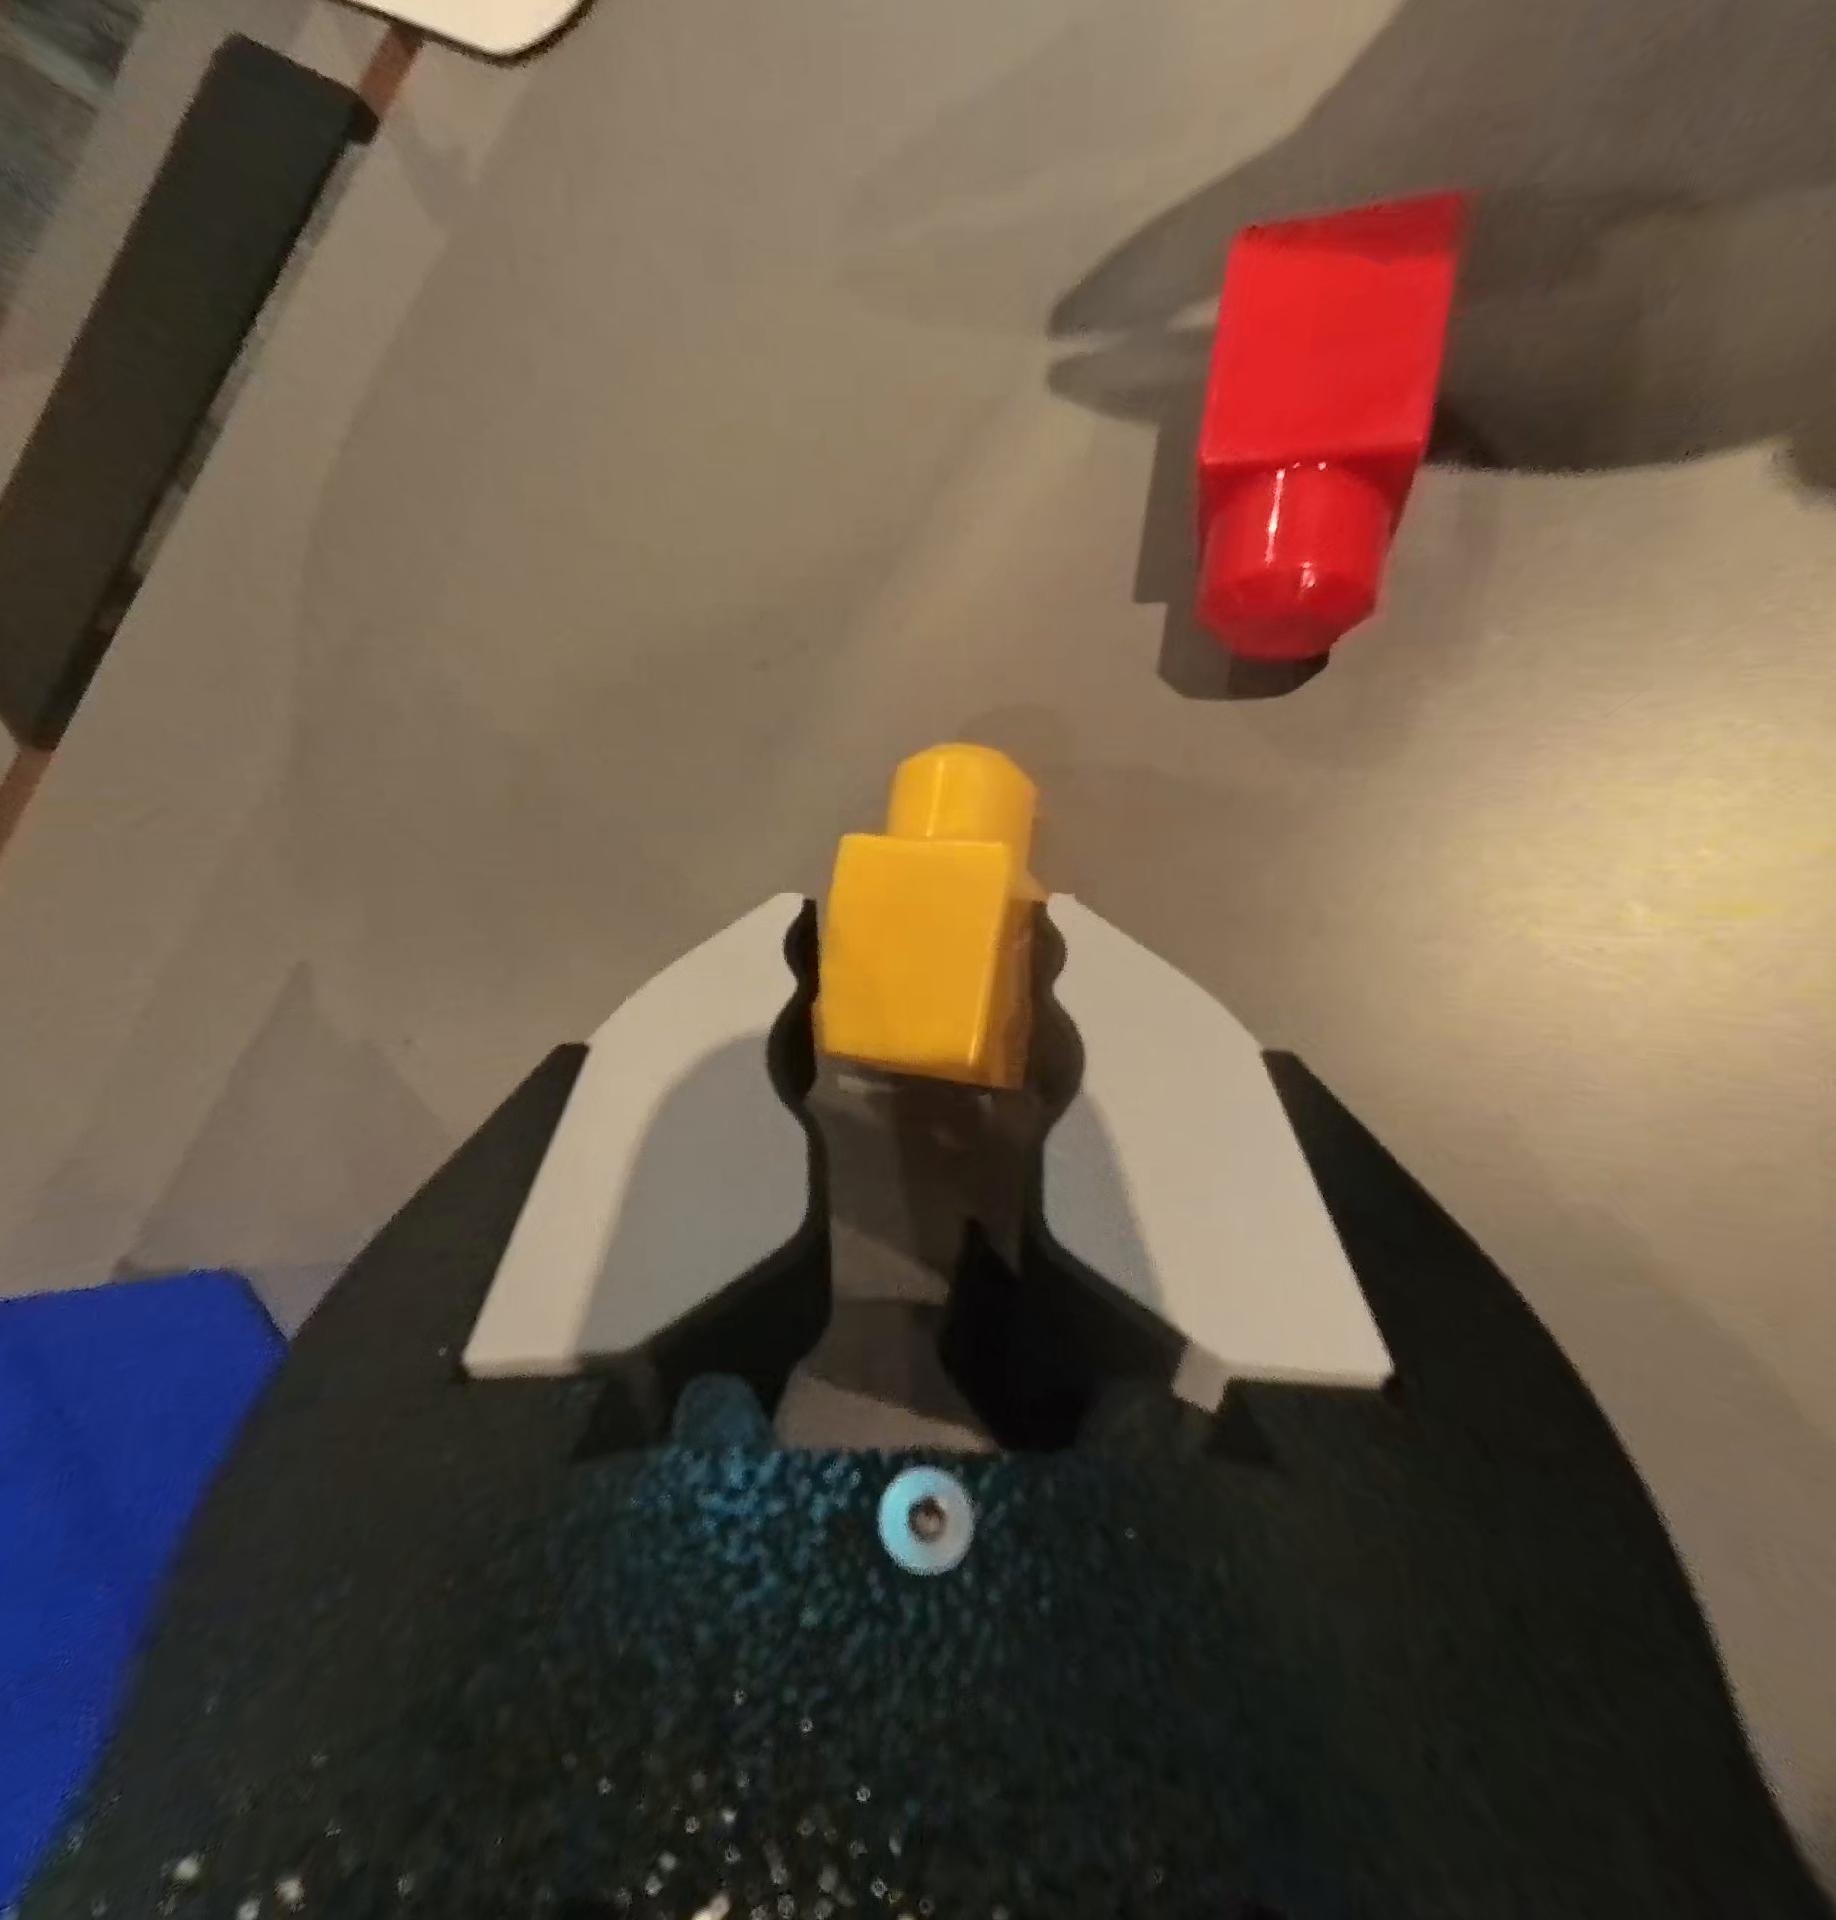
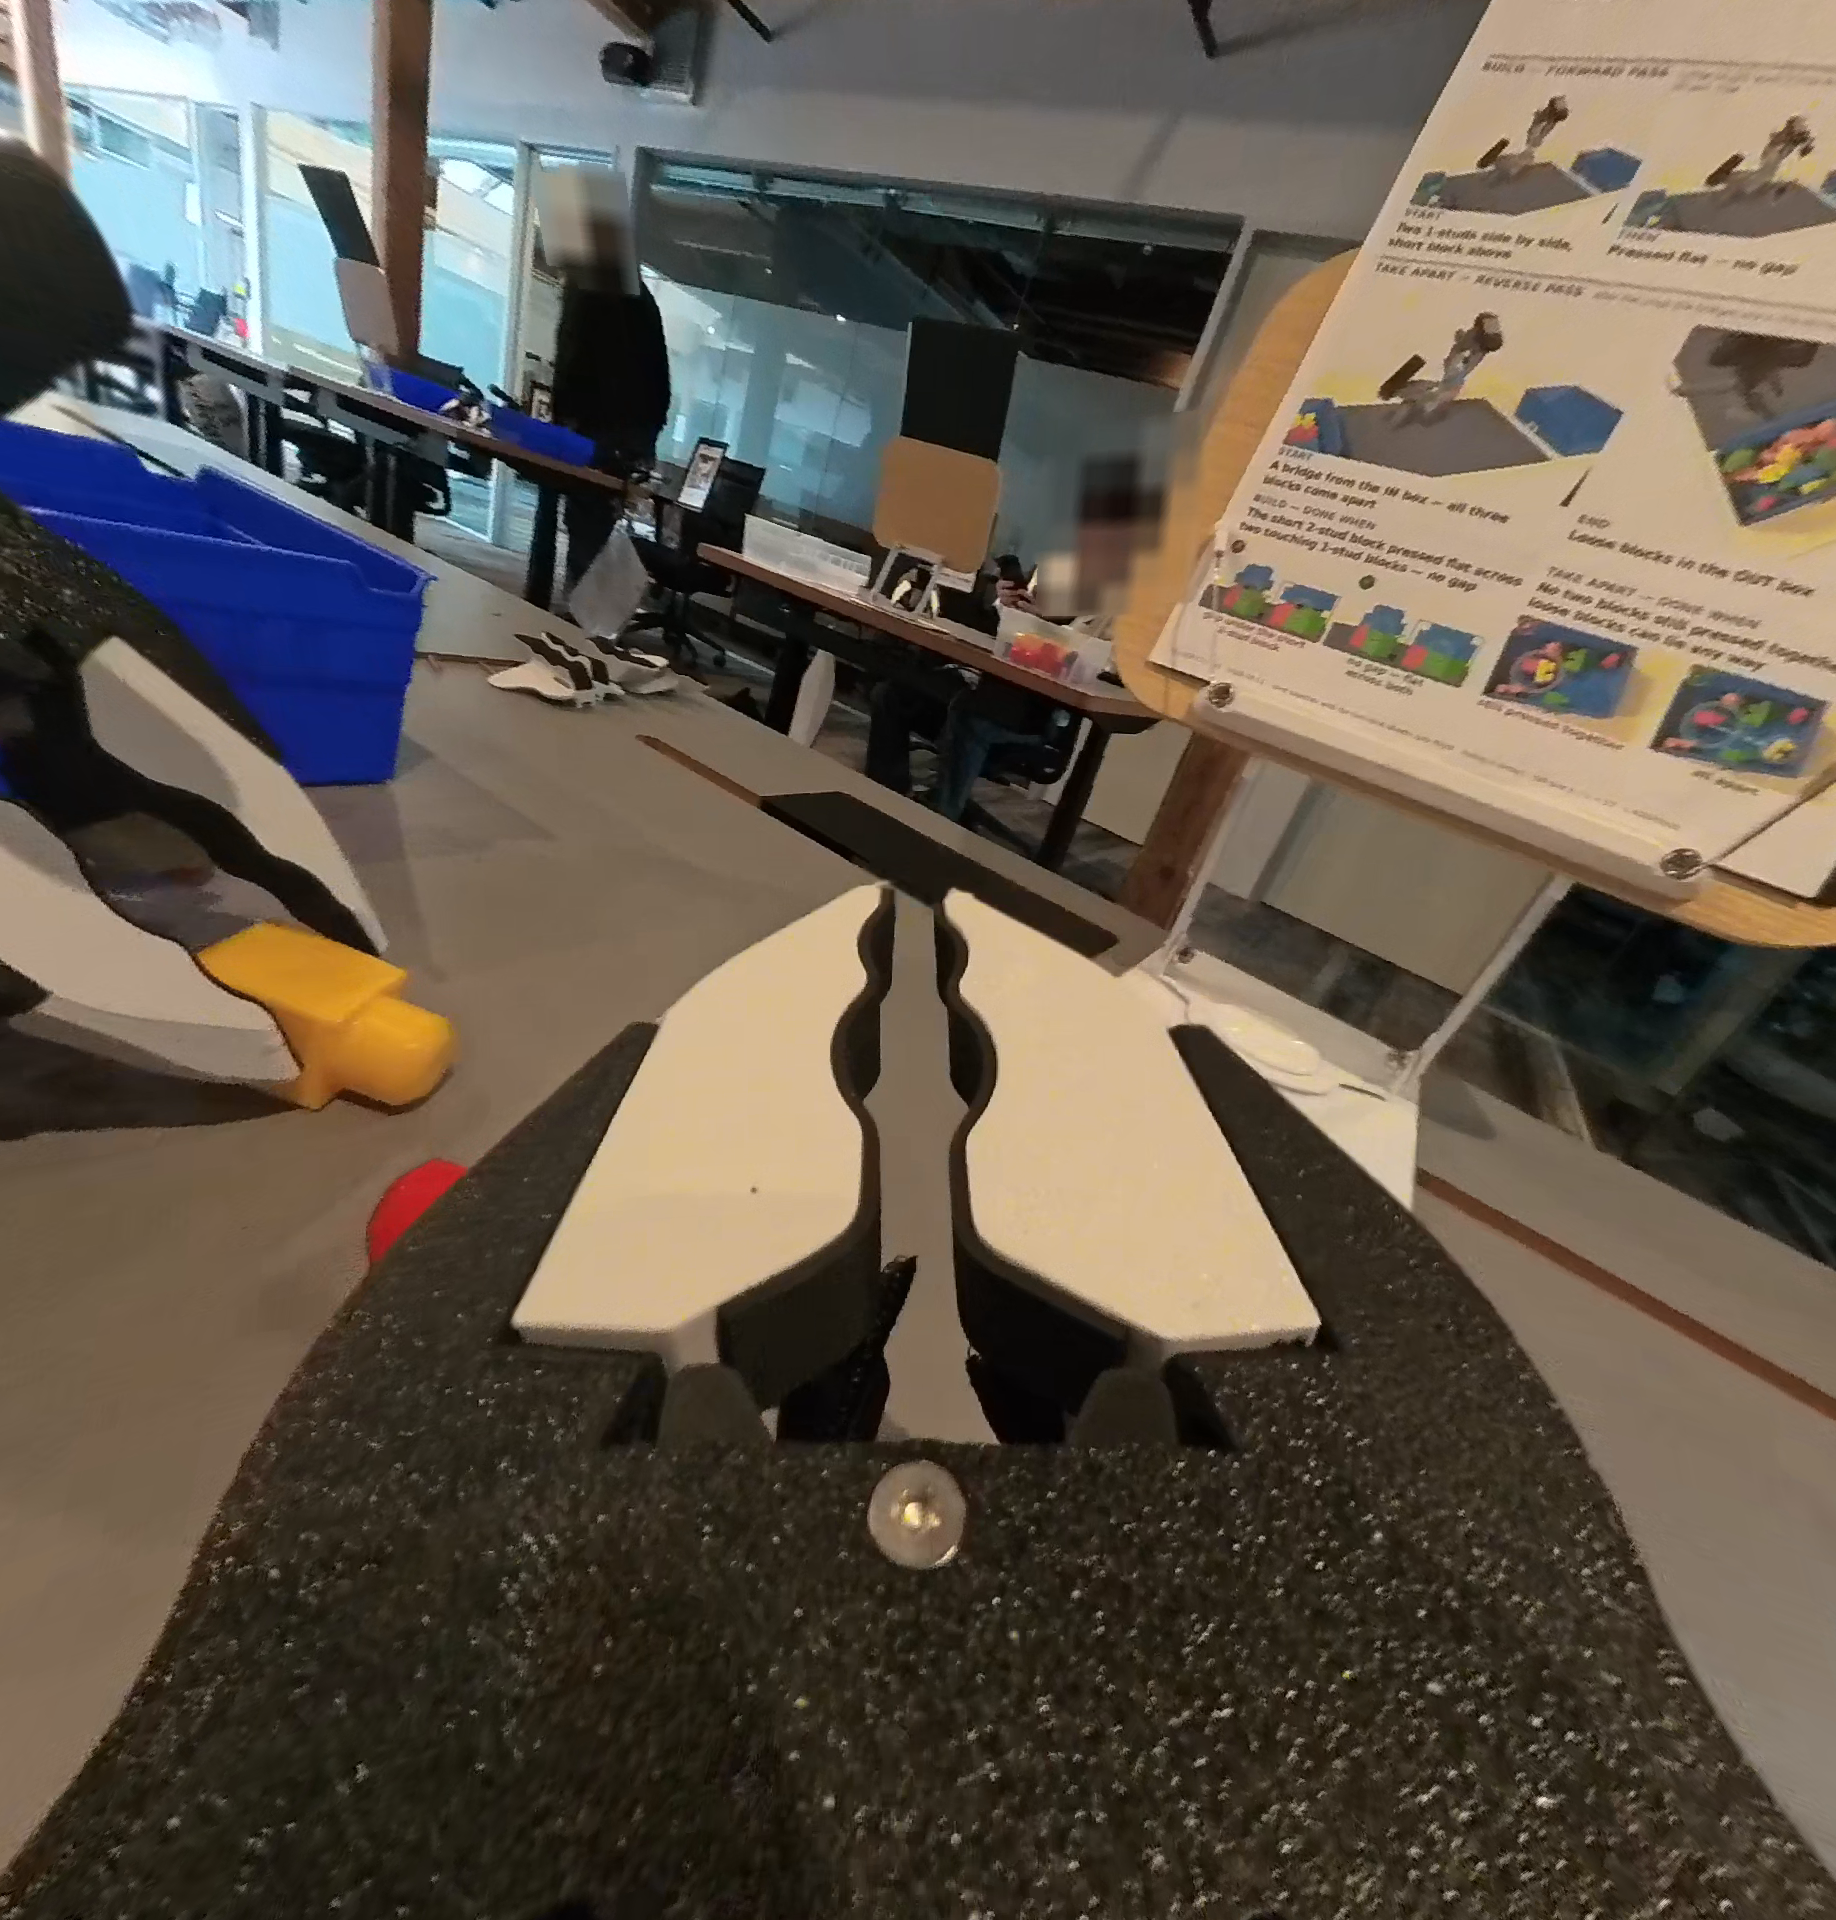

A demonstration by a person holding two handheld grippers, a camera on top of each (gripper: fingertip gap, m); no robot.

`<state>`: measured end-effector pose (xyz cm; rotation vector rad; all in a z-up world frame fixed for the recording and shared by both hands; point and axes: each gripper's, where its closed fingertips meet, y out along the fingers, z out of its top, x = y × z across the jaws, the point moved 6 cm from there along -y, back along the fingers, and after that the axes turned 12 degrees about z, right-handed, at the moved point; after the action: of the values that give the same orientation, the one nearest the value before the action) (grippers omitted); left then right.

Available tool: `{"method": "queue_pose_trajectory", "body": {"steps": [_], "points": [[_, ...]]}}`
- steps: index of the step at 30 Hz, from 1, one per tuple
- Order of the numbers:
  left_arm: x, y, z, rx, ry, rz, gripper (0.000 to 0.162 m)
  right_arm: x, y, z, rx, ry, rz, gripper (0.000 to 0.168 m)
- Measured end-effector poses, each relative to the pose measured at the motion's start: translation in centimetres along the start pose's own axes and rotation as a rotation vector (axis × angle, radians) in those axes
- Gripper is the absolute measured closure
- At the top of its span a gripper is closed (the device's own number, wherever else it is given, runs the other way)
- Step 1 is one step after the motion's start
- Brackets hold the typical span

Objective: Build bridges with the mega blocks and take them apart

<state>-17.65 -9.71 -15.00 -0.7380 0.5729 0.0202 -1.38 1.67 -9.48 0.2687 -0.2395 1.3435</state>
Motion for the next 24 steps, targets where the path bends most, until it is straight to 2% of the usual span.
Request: {"method": "queue_pose_trajectory", "body": {"steps": [7, 16, 24], "points": [[0.9, -1.6, 1.5, 0.089, 0.014, 0.054, 0.125, -0.4, 0.1, 0.0, 0.036, 0.064, 0.076, 0.162], [1.4, -2.7, 2.3, 0.13, 0.02, 0.034, 0.125, -2.7, 0.6, 0.5, 0.1, 0.103, 0.32, 0.16], [1.9, -5.9, 3.9, 0.479, -0.214, -0.22, 0.125, -5.2, 0.0, 2.0, 0.257, 0.151, 0.579, 0.15]]}}
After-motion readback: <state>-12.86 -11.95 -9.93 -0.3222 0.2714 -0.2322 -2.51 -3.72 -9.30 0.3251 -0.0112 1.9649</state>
